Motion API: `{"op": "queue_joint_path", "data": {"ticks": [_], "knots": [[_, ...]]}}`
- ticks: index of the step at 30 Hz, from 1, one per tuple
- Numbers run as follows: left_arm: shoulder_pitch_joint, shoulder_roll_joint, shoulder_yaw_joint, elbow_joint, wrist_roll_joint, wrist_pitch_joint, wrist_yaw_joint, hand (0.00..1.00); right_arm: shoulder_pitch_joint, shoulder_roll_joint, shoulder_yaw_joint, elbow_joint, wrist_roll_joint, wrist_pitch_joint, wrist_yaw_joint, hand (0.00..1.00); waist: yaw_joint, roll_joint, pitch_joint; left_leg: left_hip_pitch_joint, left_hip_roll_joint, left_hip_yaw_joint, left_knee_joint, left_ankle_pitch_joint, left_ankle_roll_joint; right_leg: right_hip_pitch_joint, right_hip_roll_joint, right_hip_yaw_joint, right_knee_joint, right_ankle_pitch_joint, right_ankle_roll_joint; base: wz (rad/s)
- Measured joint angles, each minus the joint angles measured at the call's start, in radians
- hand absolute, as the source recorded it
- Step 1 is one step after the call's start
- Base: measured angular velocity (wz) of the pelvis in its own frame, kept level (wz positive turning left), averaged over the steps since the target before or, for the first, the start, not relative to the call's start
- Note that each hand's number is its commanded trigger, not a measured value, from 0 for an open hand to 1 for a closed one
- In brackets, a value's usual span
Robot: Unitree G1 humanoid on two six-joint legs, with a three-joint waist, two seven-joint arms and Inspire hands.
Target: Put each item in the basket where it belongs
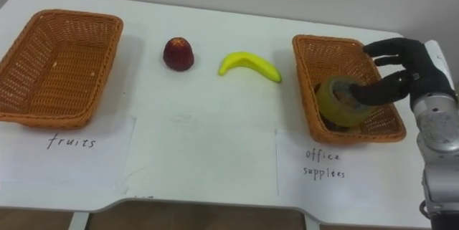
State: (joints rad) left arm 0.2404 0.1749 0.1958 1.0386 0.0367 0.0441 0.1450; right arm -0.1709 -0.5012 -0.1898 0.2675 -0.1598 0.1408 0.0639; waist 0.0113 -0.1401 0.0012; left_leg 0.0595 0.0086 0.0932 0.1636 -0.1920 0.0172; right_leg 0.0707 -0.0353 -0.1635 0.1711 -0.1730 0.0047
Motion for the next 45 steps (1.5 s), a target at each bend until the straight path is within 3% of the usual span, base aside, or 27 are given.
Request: {"op": "queue_joint_path", "data": {"ticks": [23,33,45], "knots": [[-0.006,0.000,-0.001,-0.002,-0.006,0.000,0.022,0.00,0.000,0.000,0.000,0.030,0.002,0.000,-0.010,0.00,0.019,-0.003,-0.0019,0.003,0.000,0.000,0.000,0.000,0.000,0.002,0.000,0.000,0.001,0.000,0.000,0.00],[-0.003,0.002,-0.007,0.005,-0.009,0.000,0.021,0.00,-0.022,0.000,0.002,0.030,0.010,0.000,-0.010,0.00,0.021,-0.027,-0.0007,0.005,0.000,0.000,0.000,0.000,0.000,0.005,0.000,-0.001,0.002,0.000,0.000,0.00],[-0.008,0.003,-0.013,-0.011,-0.025,-0.002,0.022,0.00,-0.028,-0.001,0.001,-0.094,0.061,-0.018,-0.011,0.00,0.021,-0.027,0.0013,0.001,0.000,0.000,-0.001,0.000,0.000,0.000,-0.001,-0.001,0.003,0.000,0.000,0.00]]}}
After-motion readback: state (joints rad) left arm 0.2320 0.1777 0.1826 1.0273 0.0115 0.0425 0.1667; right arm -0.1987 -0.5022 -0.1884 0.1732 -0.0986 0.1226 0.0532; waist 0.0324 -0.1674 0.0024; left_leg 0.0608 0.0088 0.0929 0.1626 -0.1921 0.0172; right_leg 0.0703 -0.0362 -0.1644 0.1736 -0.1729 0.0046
